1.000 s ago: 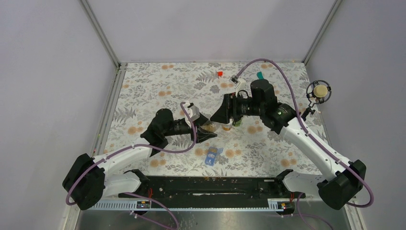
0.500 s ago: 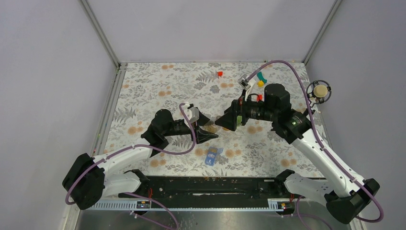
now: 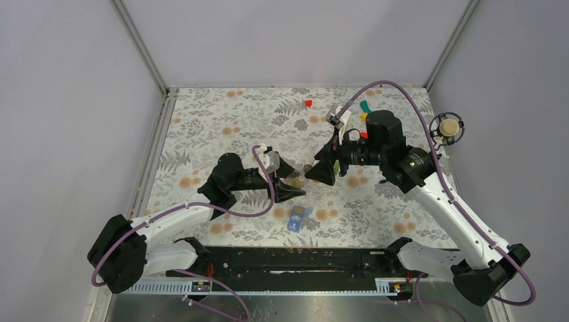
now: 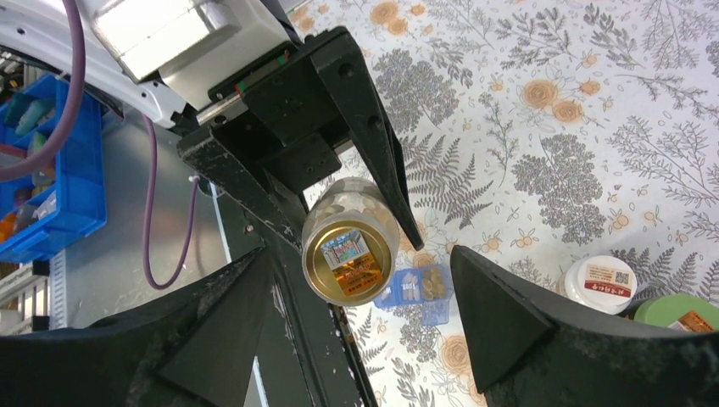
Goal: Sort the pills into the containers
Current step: Screw the lid of the pill bottle onto the pill bottle.
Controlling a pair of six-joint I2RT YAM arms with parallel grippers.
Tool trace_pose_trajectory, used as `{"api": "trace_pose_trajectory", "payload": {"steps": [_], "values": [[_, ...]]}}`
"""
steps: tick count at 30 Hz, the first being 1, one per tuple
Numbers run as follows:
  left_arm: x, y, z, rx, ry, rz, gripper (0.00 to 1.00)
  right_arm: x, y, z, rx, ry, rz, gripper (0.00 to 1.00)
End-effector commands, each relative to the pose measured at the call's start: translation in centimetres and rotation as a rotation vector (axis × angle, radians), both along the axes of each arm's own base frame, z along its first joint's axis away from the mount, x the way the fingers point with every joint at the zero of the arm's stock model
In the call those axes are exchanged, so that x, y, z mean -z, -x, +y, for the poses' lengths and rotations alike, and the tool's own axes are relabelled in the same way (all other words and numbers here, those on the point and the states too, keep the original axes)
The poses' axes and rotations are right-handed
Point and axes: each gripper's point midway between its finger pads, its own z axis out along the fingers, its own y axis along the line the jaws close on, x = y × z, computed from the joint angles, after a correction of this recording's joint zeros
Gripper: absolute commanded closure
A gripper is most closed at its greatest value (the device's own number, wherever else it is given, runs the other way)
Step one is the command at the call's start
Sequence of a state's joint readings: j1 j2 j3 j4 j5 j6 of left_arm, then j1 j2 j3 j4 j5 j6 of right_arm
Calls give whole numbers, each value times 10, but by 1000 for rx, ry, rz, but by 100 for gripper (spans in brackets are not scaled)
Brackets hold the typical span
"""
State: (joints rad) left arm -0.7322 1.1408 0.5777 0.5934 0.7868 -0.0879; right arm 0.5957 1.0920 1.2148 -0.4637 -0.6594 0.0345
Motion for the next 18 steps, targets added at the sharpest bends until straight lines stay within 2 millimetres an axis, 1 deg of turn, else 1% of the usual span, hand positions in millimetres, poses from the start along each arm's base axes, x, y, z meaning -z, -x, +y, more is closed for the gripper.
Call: {"api": "trace_pose_trajectory", "payload": {"steps": [1,4,7,10,11,13,18], "values": [[-30,1,-5,33,63,-70,100,-8,3,2,-52,5,-56,15],[-30,1,-5,35,62,-67,100,-4,3,4,-56,14,-52,13],[-29,0,-6,35,60,-64,100,-2,2,6,-62,18,-42,17],[-29,-1,-6,34,59,-61,100,-2,0,10,-66,14,-28,26],[-28,-1,-7,35,59,-60,100,-2,1,11,-72,13,-18,30],[-29,-1,-6,29,62,-60,100,0,1,13,-75,13,-1,34],[-33,-2,-5,13,78,-67,100,-2,0,14,-53,1,40,55]]}}
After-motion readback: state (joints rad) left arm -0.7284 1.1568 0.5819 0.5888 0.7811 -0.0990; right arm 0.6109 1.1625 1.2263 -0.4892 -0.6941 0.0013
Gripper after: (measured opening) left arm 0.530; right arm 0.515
